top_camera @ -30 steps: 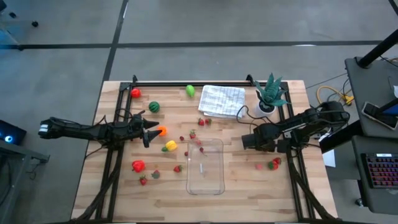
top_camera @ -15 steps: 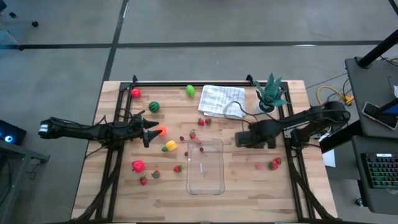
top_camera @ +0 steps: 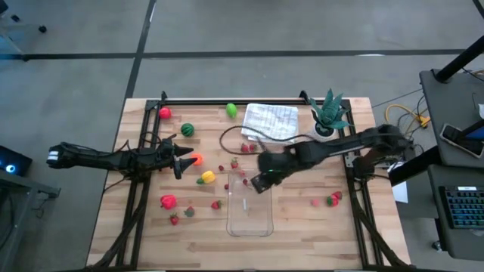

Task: Pick and placing Produce into tupperware
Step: Put the red cherry into the transparent bin, then put the orange pumpkin into the transparent bin

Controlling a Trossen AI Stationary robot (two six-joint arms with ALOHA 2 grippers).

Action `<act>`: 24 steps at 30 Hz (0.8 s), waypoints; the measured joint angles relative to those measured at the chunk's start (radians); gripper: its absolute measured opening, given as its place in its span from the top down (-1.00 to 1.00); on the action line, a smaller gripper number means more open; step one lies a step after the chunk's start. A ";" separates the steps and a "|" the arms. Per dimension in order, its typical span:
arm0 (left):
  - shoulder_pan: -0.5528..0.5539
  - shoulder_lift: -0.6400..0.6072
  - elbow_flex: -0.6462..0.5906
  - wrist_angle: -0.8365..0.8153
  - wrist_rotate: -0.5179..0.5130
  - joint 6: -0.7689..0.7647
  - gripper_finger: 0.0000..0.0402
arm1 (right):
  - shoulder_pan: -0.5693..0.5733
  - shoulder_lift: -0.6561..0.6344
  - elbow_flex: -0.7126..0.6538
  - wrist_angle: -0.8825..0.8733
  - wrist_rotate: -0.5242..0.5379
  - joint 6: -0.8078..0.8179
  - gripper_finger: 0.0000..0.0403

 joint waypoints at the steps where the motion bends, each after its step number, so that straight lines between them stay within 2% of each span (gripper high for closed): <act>1: 0.000 0.000 0.000 0.000 0.000 0.000 -0.27 | 0.000 0.037 0.019 0.009 -0.045 -0.003 0.50; 3: 0.000 0.000 0.000 0.000 0.000 0.000 -0.27 | 0.008 0.107 0.067 0.016 -0.091 -0.032 0.47; 8: 0.000 0.000 0.000 0.000 0.000 0.000 -0.27 | 0.032 0.218 0.194 -0.050 -0.064 -0.085 0.32; 13: 0.000 0.000 0.000 -0.001 0.000 0.000 -0.27 | 0.050 0.232 0.293 -0.196 0.107 -0.091 0.05; 17: 0.000 0.000 0.000 0.000 0.003 0.000 -0.27 | 0.070 0.200 0.349 -0.371 0.272 -0.011 -0.13; 21: 0.000 0.000 0.000 0.002 0.003 0.000 -0.27 | 0.078 0.180 0.387 -0.534 0.296 0.074 -0.23; 24: 0.000 0.000 0.000 0.019 -0.019 0.000 -0.27 | 0.087 0.177 0.391 -0.576 0.298 0.098 -0.27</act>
